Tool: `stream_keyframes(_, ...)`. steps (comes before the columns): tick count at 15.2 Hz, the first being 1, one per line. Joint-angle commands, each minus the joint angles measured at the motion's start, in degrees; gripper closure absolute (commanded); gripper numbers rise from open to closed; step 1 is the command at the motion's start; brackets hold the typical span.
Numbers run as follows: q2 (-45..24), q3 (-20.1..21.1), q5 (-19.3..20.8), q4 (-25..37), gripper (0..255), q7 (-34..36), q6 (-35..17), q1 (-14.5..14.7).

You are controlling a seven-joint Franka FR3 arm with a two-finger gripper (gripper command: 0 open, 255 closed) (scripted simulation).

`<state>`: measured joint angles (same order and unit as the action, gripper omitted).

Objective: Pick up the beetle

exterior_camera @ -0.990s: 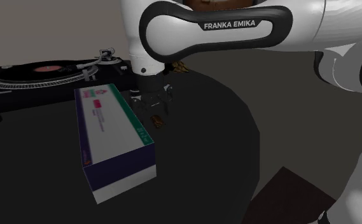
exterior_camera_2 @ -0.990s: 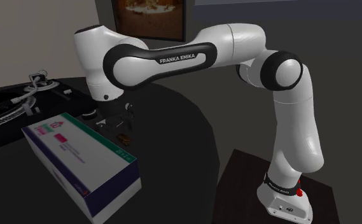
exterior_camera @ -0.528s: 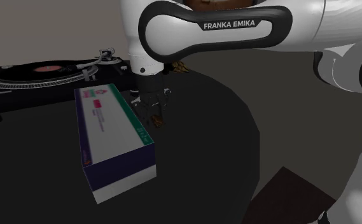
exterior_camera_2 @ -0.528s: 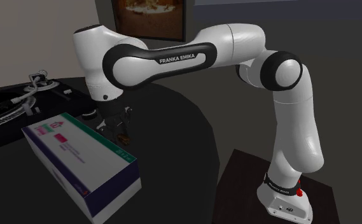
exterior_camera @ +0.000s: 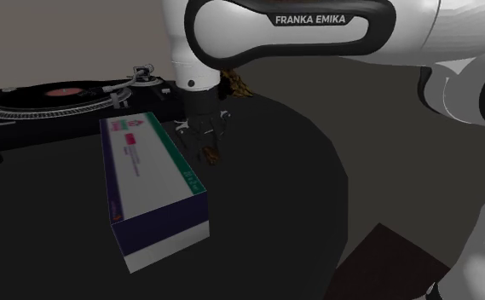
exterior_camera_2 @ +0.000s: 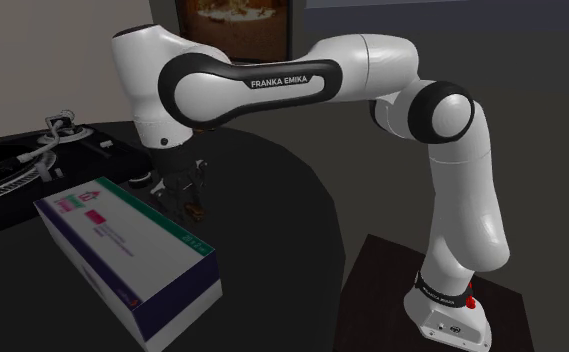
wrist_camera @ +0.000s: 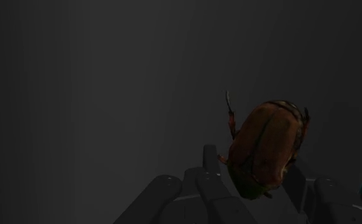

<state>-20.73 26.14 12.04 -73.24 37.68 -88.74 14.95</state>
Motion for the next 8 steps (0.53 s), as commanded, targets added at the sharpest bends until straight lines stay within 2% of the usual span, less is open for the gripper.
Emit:
stream_keyframes(1, -0.5, 0.0, 0.2, 2.1, 255, -0.1, 1.7, 0.3)
stream_keyframes(8, -3.1, 0.0, 1.4, 11.5, 255, -0.3, 8.6, 2.1)
